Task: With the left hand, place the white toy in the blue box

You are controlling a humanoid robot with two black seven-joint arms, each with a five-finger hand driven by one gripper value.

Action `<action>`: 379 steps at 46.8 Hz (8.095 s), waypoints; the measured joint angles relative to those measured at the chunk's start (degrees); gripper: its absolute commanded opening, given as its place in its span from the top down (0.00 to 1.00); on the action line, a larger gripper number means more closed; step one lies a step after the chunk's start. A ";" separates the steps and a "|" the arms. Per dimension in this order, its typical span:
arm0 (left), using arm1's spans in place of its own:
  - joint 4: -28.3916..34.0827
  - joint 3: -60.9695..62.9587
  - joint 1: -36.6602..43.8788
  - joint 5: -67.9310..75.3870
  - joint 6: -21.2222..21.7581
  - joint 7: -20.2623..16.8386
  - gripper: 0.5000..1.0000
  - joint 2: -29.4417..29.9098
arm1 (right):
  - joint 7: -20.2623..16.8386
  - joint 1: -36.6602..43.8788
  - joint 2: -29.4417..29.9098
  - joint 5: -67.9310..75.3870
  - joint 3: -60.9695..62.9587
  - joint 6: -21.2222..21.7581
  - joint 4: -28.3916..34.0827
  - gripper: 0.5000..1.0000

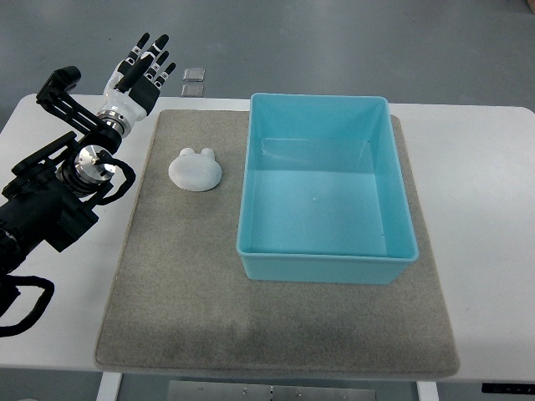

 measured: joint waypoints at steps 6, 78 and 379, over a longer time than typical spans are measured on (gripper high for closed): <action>0.00 0.00 0.00 0.00 0.00 0.00 0.02 0.00 | 0.00 0.00 0.00 0.00 0.00 0.00 0.02 0.13; -11.05 0.48 -0.98 31.64 1.04 0.00 0.02 6.54 | 0.00 0.00 0.00 0.00 0.00 -0.03 0.00 0.13; -26.53 34.11 -18.54 80.76 22.11 -5.29 0.02 9.24 | 0.00 0.00 0.00 0.00 0.00 -0.04 0.01 0.13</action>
